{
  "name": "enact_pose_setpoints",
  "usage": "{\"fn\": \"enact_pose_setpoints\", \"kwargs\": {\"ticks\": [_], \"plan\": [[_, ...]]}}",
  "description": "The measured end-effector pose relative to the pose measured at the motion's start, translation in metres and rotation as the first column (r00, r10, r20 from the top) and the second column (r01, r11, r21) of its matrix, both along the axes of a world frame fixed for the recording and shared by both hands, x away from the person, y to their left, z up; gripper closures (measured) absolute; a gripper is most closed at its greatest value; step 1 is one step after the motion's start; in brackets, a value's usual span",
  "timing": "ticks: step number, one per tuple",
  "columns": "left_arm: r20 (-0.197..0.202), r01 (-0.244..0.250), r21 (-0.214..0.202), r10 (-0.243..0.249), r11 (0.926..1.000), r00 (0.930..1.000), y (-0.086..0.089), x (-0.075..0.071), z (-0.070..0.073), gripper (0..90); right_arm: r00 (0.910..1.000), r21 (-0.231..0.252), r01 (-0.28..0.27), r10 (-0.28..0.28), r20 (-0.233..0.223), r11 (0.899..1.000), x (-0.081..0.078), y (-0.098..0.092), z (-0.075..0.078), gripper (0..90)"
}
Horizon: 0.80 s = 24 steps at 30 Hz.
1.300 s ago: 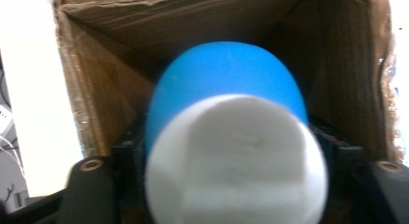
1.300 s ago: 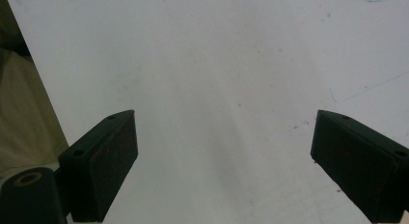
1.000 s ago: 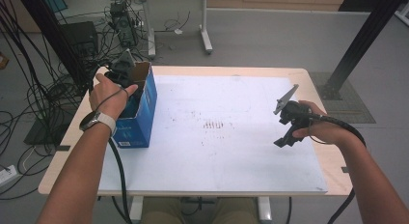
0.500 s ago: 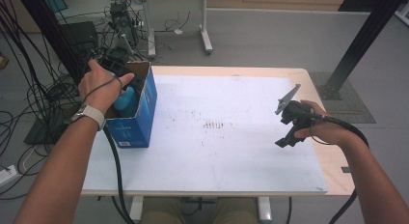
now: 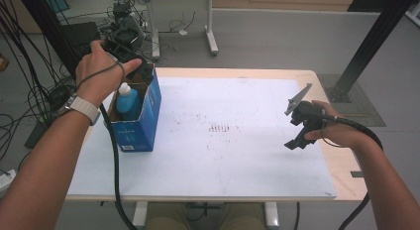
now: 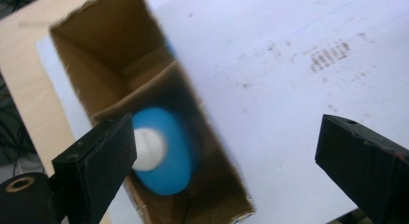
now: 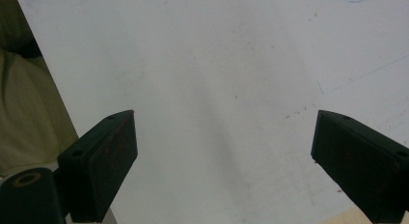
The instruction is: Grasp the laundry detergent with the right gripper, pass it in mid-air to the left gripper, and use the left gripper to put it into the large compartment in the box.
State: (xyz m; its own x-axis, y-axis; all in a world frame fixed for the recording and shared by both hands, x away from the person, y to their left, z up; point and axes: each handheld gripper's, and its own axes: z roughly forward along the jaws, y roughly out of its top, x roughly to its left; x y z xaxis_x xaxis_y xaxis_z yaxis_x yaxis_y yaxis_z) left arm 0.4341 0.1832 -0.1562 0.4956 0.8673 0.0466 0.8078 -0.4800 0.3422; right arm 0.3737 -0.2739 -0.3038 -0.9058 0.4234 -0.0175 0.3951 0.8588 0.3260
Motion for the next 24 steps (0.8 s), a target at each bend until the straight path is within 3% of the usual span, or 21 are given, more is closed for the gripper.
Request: {"fn": "enact_pose_setpoints", "kwargs": {"ticks": [4,8,15,23,24], "plan": [[0.013,0.066,-0.023,-0.065,0.9976,0.9978,-0.016,-0.004,0.013,5.9,1.0,-0.001,0.009,-0.009,0.002,1.0,-0.001,-0.003,0.0,9.0],[-0.003,0.156,-0.026,-0.156,0.9874,0.9877,-0.035,-0.007,0.022,5.0,1.0,0.001,0.008,-0.008,0.001,1.0,-0.001,-0.004,-0.001,9.0],[-0.026,0.318,-0.025,-0.318,0.9479,0.9477,-0.071,-0.013,0.026,4.9,0.9999,0.013,0.016,-0.016,0.001,1.0,-0.003,-0.005,-0.001,9.0],[-0.055,0.451,-0.035,-0.452,0.892,0.8903,-0.102,-0.016,0.019,5.5,0.9997,0.022,0.022,-0.022,0.002,1.0,-0.008,-0.007,-0.002,8.9],[-0.061,0.472,-0.034,-0.474,0.8808,0.8787,-0.105,-0.017,0.018,5.5,0.9998,0.024,0.02,-0.02,0.007,1.0,-0.008,-0.007,-0.002,8.9]]}}
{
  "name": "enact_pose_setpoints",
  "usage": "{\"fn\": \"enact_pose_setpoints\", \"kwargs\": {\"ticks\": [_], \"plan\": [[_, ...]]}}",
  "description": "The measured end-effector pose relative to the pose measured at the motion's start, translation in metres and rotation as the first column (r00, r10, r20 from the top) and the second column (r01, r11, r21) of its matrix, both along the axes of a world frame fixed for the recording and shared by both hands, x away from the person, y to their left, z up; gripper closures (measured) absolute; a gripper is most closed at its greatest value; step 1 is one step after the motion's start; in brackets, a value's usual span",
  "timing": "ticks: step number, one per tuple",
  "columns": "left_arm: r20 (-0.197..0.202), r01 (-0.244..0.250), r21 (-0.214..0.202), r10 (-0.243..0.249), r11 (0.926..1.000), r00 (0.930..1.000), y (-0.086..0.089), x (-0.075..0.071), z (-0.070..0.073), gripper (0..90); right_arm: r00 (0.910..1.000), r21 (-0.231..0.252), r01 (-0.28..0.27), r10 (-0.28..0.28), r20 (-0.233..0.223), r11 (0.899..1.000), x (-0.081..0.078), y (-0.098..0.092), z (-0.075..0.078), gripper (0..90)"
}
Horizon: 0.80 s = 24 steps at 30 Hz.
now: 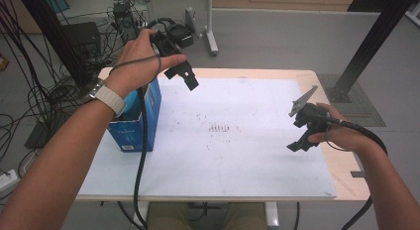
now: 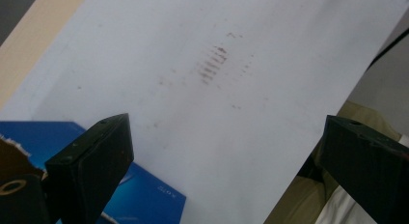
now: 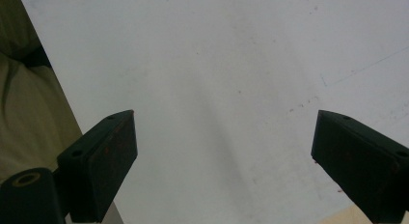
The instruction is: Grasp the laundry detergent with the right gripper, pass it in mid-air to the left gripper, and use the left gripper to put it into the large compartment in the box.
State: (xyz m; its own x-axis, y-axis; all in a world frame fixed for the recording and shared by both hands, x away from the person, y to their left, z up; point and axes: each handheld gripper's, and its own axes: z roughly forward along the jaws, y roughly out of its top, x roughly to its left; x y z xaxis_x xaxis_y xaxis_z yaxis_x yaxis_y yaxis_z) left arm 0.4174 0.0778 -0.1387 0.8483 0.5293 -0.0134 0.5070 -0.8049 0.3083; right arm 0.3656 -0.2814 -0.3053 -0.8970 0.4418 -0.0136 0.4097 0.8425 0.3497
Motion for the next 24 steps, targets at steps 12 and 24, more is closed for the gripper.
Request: {"fn": "enact_pose_setpoints", "kwargs": {"ticks": [12,24], "plan": [[-0.04,0.205,0.002,-0.205,0.9788,0.978,-0.029,-0.009,-0.015,6.3,0.9999,0.0,0.011,-0.011,-0.001,1.0,-0.003,-0.002,0.001,8.9],[-0.089,0.31,0.009,-0.308,0.9507,0.9472,-0.049,-0.017,-0.048,6.4,0.9999,0.007,0.014,-0.014,-0.001,1.0,-0.001,-0.003,-0.002,8.9]]}}
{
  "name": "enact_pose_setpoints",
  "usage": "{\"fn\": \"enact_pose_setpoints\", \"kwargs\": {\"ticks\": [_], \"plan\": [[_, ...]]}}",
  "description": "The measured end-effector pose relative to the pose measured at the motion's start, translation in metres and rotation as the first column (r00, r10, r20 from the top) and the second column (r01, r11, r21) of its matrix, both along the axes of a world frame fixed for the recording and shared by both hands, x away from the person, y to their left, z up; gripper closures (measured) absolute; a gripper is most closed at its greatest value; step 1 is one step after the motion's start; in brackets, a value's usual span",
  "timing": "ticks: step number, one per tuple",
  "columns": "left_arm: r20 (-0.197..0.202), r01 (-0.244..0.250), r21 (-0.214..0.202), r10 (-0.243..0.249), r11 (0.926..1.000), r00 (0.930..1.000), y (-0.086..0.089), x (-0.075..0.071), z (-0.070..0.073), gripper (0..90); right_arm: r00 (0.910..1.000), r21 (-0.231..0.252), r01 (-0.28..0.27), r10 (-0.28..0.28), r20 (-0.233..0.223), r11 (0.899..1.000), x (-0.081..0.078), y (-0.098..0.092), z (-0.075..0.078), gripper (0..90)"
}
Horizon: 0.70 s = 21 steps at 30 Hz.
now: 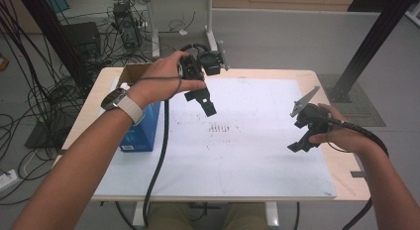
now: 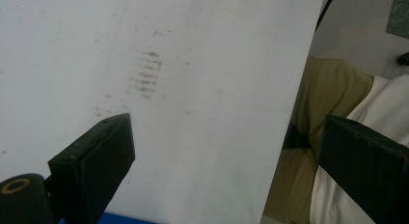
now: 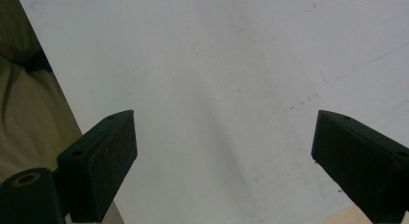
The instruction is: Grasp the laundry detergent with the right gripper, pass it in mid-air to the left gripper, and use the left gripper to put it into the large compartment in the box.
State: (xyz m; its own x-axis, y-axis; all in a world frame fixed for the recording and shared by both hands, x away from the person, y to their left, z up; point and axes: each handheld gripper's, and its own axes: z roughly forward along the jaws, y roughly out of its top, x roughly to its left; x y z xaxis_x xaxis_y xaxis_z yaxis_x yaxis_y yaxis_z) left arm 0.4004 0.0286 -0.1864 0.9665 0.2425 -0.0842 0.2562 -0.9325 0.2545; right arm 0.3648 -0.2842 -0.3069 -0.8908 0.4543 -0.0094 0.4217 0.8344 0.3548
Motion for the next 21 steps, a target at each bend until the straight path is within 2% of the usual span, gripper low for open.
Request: {"fn": "enact_pose_setpoints", "kwargs": {"ticks": [6,11,21], "plan": [[-0.007,0.021,0.007,-0.021,0.9998,0.9998,-0.009,-0.002,-0.015,6.4,1.0,0.008,0.004,-0.004,0.004,1.0,-0.001,-0.001,-0.001,8.7],[-0.012,0.019,0.006,-0.019,0.9998,0.9998,-0.01,-0.002,-0.023,6.5,0.9999,0.005,0.016,-0.016,0.003,1.0,-0.002,-0.004,-0.002,8.7],[-0.013,-0.003,0.015,0.004,0.9999,0.9999,-0.006,0.0,-0.029,6.5,0.9999,0.008,0.016,-0.016,0.001,1.0,-0.003,-0.007,-0.003,8.6]]}}
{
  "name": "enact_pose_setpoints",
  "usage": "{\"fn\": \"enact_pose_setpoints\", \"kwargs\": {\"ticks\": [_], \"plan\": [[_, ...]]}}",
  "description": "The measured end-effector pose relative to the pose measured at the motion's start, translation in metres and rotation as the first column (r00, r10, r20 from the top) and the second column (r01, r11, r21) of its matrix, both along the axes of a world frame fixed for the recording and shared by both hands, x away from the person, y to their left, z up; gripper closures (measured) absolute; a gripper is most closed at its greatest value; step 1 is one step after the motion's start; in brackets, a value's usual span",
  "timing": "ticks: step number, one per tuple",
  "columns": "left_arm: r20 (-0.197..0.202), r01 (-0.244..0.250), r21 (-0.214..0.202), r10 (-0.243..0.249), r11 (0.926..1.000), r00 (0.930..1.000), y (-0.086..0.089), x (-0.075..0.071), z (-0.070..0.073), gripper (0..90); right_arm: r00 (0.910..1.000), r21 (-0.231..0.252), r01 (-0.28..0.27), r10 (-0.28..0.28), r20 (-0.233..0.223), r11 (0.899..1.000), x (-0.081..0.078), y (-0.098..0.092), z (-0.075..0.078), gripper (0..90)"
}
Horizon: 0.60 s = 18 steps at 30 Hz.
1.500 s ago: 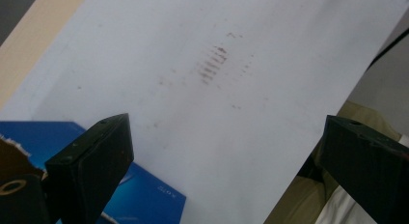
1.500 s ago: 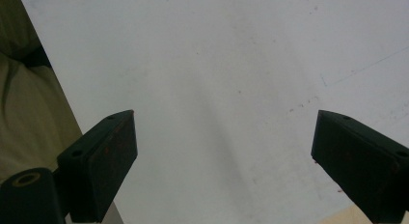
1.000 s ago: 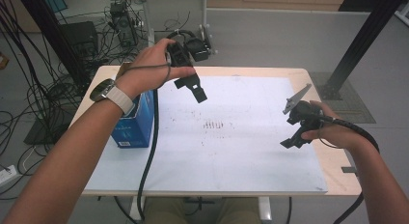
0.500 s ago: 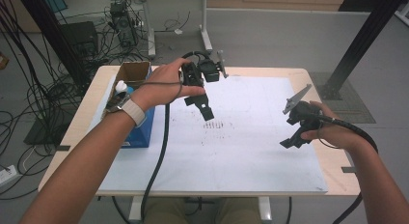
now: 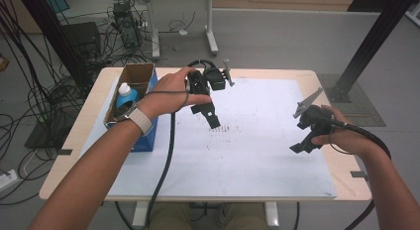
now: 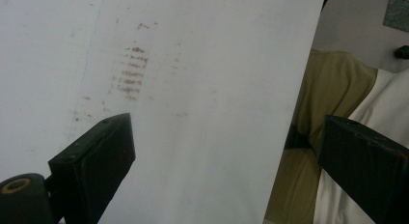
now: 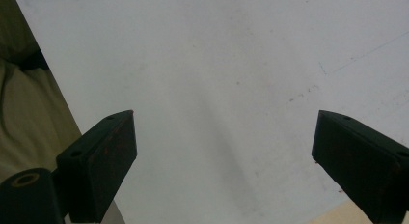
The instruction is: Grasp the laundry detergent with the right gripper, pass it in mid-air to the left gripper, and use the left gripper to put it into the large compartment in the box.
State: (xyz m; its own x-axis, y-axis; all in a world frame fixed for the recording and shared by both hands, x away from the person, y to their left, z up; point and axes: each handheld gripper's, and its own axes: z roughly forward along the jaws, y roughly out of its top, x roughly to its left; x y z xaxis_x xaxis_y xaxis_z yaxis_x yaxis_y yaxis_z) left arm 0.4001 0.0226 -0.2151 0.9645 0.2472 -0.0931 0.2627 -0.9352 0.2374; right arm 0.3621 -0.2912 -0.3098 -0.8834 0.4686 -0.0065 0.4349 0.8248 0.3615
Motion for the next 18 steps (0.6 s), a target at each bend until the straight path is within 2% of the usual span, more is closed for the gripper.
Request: {"fn": "enact_pose_setpoints", "kwargs": {"ticks": [18], "plan": [[-0.005,-0.014,0.004,0.014,0.9999,0.9999,0.0032,0.0001,-0.0038,6.5,1.0,-0.006,-0.004,0.004,0.001,1.0,-0.0026,0.0004,0.0004,8.6]]}}
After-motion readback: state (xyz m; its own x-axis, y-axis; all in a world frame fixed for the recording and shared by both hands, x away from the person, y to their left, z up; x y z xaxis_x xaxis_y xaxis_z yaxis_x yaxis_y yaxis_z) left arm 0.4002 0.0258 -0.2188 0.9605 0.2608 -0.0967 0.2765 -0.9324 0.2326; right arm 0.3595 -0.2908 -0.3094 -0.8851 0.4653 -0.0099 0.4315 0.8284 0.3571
